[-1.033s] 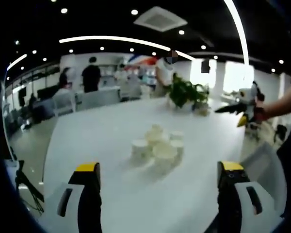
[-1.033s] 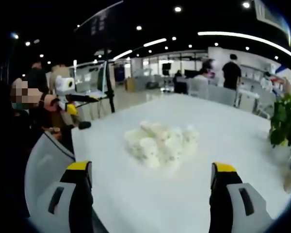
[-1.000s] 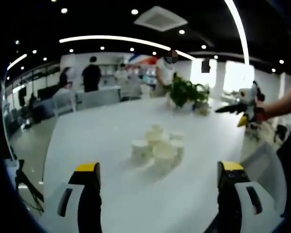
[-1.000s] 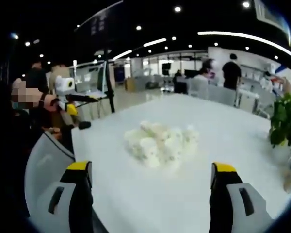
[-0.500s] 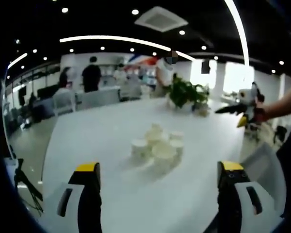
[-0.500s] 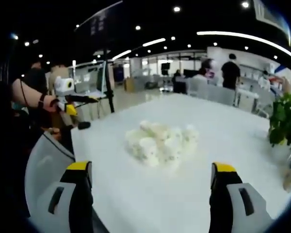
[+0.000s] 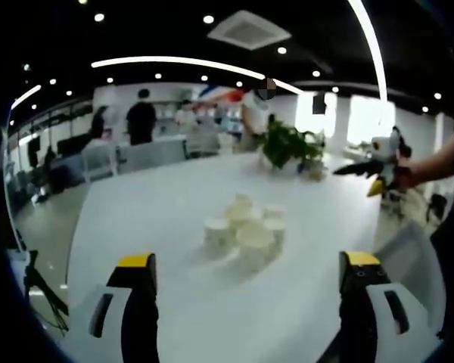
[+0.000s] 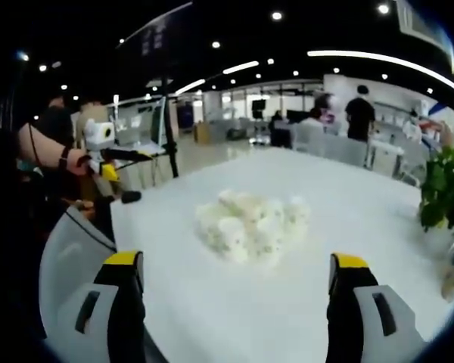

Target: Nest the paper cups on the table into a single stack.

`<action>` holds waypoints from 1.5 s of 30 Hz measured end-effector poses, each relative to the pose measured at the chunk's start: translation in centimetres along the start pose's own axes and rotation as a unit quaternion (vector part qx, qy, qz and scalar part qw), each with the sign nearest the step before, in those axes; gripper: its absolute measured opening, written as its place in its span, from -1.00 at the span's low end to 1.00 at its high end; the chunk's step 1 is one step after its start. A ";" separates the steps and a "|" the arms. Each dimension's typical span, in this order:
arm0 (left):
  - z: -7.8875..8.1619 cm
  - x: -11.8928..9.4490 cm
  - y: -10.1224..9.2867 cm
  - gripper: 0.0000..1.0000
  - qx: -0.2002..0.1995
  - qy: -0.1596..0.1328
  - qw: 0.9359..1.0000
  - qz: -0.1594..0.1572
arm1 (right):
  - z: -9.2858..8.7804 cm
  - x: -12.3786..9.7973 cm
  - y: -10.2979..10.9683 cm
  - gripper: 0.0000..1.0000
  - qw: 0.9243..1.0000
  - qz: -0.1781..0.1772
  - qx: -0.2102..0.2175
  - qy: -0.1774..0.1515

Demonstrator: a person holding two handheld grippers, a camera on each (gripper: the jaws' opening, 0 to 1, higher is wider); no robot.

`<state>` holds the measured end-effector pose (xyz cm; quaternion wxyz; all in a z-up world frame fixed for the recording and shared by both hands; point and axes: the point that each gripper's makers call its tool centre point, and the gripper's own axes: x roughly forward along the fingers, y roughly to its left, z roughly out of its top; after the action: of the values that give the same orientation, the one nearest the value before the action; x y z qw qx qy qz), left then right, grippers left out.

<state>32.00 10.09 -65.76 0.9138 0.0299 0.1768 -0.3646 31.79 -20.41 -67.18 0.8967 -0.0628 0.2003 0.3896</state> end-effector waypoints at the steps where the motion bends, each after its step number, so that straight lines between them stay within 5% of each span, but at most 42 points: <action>1: 0.0 0.0 0.0 1.00 0.000 -0.001 1.000 0.000 | 0.0 0.0 0.0 1.00 1.000 0.001 -0.001 0.000; 13: -0.3 0.4 -0.3 1.00 -0.002 0.000 1.000 -0.004 | 0.9 1.4 0.6 1.00 1.000 0.015 -0.008 0.002; 26: -1.6 0.6 -0.8 1.00 -0.009 0.013 1.000 -0.011 | 4.2 7.5 2.8 1.00 0.996 0.075 -0.052 0.001; 45: -2.4 0.5 0.2 1.00 -0.024 0.010 1.000 0.000 | 3.8 13.3 4.9 0.98 0.988 0.139 -0.063 0.029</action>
<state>31.76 10.33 -68.25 0.9123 0.0110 0.1946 -0.3601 37.56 -7.05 -68.91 0.8221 -0.1019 0.2077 0.5202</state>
